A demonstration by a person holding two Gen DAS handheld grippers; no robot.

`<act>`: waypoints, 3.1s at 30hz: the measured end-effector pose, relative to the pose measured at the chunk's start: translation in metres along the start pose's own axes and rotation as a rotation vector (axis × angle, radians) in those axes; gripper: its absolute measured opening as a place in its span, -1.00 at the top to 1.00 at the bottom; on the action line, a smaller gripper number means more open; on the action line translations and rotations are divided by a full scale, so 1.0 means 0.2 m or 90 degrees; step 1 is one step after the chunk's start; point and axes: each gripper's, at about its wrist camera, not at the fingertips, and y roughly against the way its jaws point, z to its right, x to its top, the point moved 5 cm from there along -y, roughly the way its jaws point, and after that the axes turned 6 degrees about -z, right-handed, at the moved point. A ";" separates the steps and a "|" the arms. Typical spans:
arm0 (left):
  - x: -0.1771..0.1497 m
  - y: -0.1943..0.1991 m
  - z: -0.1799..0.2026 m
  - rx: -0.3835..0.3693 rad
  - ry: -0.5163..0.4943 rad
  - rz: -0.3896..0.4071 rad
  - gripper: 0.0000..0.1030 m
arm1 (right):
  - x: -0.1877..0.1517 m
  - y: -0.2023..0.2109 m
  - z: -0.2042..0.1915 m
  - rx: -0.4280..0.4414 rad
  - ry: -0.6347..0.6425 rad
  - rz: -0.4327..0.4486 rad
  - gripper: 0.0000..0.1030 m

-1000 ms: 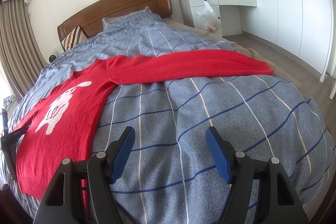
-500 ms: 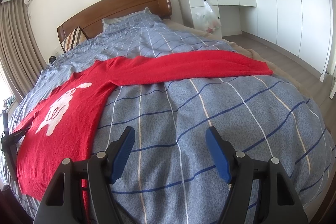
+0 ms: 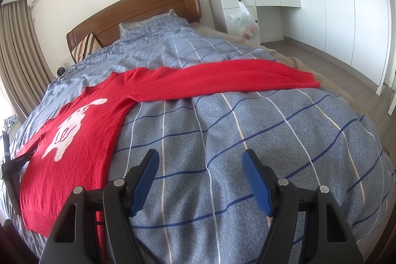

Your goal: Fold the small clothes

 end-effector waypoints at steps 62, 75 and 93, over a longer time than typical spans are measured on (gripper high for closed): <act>0.01 -0.02 0.02 0.009 -0.005 -0.021 -0.99 | 0.53 -0.50 0.98 0.209 -0.541 -0.073 0.87; -0.14 0.30 -0.23 -0.012 0.089 -0.004 -0.99 | 1.21 -0.28 -0.69 0.365 -0.073 -0.066 0.88; -0.30 0.21 -0.28 0.022 0.074 0.067 -0.99 | 0.21 -0.45 -1.36 0.399 0.204 -0.178 -0.30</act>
